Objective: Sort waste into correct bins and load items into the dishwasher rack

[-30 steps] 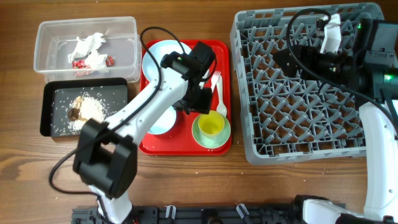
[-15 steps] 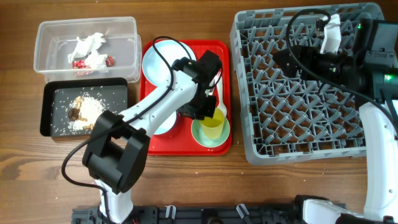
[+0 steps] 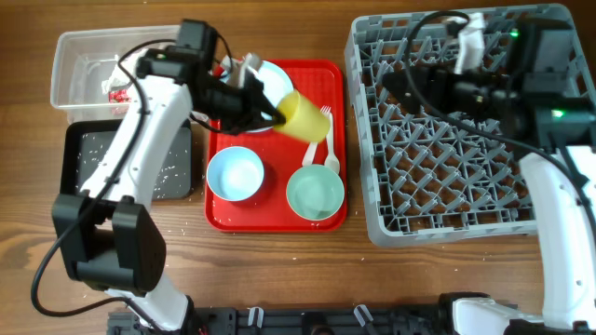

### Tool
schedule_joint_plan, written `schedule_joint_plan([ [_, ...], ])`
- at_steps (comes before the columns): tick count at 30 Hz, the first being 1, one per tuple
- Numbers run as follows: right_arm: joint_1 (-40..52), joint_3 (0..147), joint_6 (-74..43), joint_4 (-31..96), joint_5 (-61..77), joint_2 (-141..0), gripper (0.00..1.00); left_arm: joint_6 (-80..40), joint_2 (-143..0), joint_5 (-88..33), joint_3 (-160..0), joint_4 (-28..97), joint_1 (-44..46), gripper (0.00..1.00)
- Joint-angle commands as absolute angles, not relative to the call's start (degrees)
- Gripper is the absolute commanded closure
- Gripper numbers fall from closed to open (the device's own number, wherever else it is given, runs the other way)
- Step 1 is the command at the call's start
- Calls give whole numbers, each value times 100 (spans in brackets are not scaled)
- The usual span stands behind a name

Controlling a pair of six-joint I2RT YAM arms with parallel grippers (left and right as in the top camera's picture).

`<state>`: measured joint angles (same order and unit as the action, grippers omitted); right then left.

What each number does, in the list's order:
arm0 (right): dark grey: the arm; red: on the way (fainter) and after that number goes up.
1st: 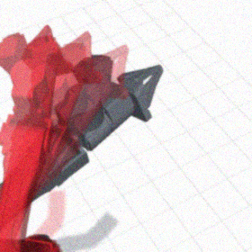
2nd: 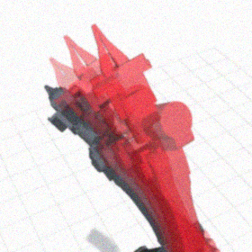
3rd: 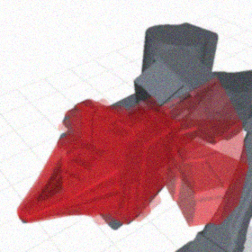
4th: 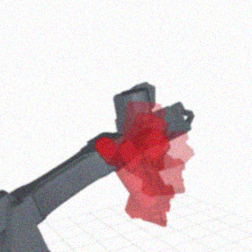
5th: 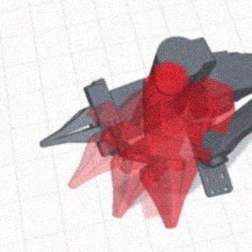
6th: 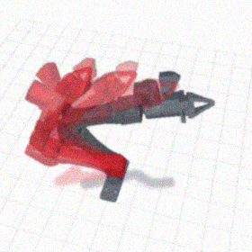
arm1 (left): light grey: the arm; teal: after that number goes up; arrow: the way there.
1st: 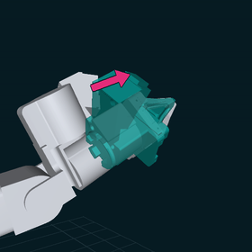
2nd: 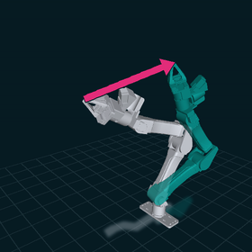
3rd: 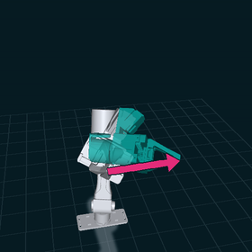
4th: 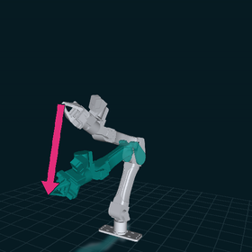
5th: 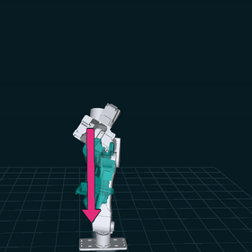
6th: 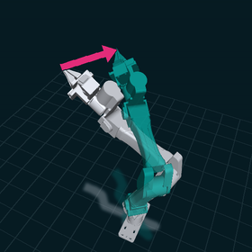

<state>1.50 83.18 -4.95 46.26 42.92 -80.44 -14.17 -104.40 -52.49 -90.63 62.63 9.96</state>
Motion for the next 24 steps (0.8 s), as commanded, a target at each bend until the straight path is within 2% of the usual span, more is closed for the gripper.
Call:
schedule_joint_plan([
  [1, 764, 8355, -819, 4348, 4633, -8331, 14, -1194, -10326, -7137, -9153, 5859, 744, 96],
  [3, 1181, 8355, -947, 4003, 4873, -8521, 14, -1197, -10328, -7721, -9153, 5590, 670, 96],
  [6, 1422, 8355, -965, 3511, 5271, -8687, 14, -1197, -10326, -7977, -9153, 5478, 661, 96],
  [15, 1431, 8355, -1052, 3153, 5843, -8969, 15, -1243, -10328, -8468, -9153, 5284, 650, 96],
  [18, 1431, 8350, -1052, 3094, 6042, -8980, 18, -1243, -10326, -9037, -9153, 4984, 652, 96],
  [24, 1625, 8283, -1048, 2543, 6388, -8984, 21, -1422, -10328, -9035, -9153, 4853, 652, 96],
])
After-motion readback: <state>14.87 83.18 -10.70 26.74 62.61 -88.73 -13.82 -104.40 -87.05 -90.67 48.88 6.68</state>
